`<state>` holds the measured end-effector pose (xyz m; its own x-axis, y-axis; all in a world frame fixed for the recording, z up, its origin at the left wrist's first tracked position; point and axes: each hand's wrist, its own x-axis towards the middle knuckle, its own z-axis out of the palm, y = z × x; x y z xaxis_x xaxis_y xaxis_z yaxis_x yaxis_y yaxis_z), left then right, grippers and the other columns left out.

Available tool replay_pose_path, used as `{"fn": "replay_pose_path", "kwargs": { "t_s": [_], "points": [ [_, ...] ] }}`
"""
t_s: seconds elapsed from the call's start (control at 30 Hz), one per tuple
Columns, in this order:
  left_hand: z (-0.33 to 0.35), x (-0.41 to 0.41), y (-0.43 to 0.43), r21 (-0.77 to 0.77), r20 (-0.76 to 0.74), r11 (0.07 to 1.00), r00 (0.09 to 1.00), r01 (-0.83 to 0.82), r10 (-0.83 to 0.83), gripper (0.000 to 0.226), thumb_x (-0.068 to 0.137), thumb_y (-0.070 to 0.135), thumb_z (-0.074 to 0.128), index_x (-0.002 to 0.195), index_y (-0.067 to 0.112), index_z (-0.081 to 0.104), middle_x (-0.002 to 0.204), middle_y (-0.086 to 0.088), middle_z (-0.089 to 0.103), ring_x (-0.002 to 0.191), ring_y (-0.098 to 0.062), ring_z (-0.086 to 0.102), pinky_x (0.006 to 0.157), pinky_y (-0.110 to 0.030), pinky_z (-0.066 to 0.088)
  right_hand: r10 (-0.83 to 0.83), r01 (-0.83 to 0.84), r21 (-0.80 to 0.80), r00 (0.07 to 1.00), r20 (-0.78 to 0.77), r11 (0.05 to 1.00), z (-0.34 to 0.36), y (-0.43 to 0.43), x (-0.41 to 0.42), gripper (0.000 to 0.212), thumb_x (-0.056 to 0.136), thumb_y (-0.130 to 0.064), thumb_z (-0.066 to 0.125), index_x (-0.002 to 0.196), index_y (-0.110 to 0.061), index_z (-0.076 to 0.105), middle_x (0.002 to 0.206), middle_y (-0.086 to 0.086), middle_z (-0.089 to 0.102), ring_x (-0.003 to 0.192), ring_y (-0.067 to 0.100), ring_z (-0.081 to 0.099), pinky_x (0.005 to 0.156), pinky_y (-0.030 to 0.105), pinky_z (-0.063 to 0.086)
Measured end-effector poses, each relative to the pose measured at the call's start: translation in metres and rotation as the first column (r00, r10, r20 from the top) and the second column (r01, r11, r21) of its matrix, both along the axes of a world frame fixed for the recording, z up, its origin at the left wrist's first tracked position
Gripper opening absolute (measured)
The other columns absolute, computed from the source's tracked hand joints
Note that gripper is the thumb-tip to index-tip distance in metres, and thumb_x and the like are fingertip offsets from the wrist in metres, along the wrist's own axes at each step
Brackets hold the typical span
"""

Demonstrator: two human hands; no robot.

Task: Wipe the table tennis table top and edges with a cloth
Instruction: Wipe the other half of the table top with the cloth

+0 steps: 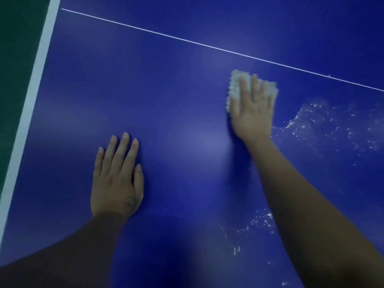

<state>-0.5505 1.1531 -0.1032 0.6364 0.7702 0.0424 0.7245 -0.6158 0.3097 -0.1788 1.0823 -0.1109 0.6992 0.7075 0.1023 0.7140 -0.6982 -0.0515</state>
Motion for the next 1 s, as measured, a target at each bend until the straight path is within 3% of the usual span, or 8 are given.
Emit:
{"fn": "replay_pose_path", "kwargs": {
  "t_s": [0.13,0.23,0.4,0.5,0.57,0.67,0.8,1.0],
  "points": [
    [0.000,0.000,0.000,0.001,0.008,1.000,1.000,-0.004,0.004,0.058,0.111,0.027,0.040,0.167,0.011,0.038,0.177,-0.006,0.028,0.167,-0.028,0.019,0.133,-0.058,0.019,-0.307,0.304,-0.048,0.944,-0.123,0.952,0.008,-0.023,0.029,0.063,0.112,-0.052,0.020,0.170,-0.028,0.021,0.179,0.008,0.014,0.164,0.035,0.012,0.131,0.061,0.001],
    [0.000,0.000,0.000,0.002,0.006,1.000,1.000,0.001,-0.001,0.058,0.111,0.028,0.039,0.167,0.012,0.037,0.178,-0.006,0.028,0.167,-0.028,0.019,0.134,-0.058,0.019,-0.432,0.432,-0.021,0.898,-0.082,0.902,0.009,-0.003,-0.011,0.063,0.112,-0.049,0.021,0.170,-0.025,0.025,0.177,0.013,0.018,0.163,0.040,0.015,0.130,0.064,0.004],
    [-0.001,0.000,0.000,0.012,0.008,1.000,1.000,0.006,-0.007,0.059,0.112,0.027,0.039,0.168,0.012,0.036,0.178,-0.006,0.027,0.167,-0.029,0.019,0.134,-0.058,0.018,-0.054,0.052,-0.022,0.996,-0.074,0.998,0.008,0.018,-0.107,0.061,0.112,-0.048,0.027,0.169,-0.026,0.029,0.177,0.008,0.022,0.163,0.036,0.019,0.130,0.052,-0.009],
    [-0.001,0.000,0.000,0.000,0.008,1.000,1.000,0.003,-0.003,0.059,0.112,0.027,0.038,0.168,0.011,0.035,0.178,-0.005,0.026,0.167,-0.028,0.017,0.134,-0.057,0.016,0.203,-0.207,-0.033,0.974,-0.097,0.978,0.010,-0.007,-0.097,0.060,0.112,-0.049,0.031,0.168,-0.027,0.032,0.176,0.005,0.024,0.163,0.033,0.019,0.133,0.053,0.001],
    [0.000,0.000,0.000,0.005,0.005,1.000,1.000,-0.001,0.001,0.059,0.112,0.028,0.037,0.168,0.012,0.035,0.178,-0.005,0.026,0.167,-0.028,0.017,0.135,-0.056,0.015,0.156,-0.158,-0.027,0.986,-0.059,0.987,0.009,-0.028,-0.064,0.059,0.113,-0.048,0.031,0.168,-0.026,0.033,0.176,0.007,0.027,0.162,0.034,0.022,0.132,0.055,0.004],
    [0.000,0.001,0.000,0.009,0.003,1.000,1.000,0.002,-0.002,0.060,0.111,0.029,0.038,0.168,0.012,0.036,0.178,-0.006,0.026,0.167,-0.028,0.017,0.135,-0.055,0.014,-0.136,0.131,-0.056,0.988,-0.079,0.990,0.010,-0.056,-0.024,0.062,0.113,-0.051,0.024,0.170,-0.027,0.026,0.177,0.009,0.020,0.163,0.035,0.018,0.132,0.059,0.005],
    [0.000,0.000,-0.001,0.017,0.008,1.000,1.000,0.004,-0.005,0.059,0.111,0.028,0.037,0.168,0.011,0.036,0.178,-0.007,0.027,0.167,-0.028,0.018,0.134,-0.056,0.015,-0.380,0.377,-0.043,0.920,-0.097,0.925,0.011,-0.042,-0.053,0.063,0.112,-0.048,0.022,0.170,-0.025,0.024,0.178,0.012,0.017,0.163,0.039,0.016,0.130,0.063,0.006],
    [-0.001,0.000,0.000,0.037,0.025,0.999,1.000,0.014,-0.015,0.058,0.111,0.027,0.039,0.167,0.011,0.038,0.177,-0.008,0.029,0.166,-0.030,0.019,0.134,-0.057,0.016,-0.016,0.014,-0.012,0.991,-0.136,1.000,0.015,-0.024,-0.178,0.059,0.112,-0.045,0.034,0.168,-0.027,0.032,0.177,0.008,0.023,0.164,0.034,0.018,0.131,0.058,0.011]
  ]
}}
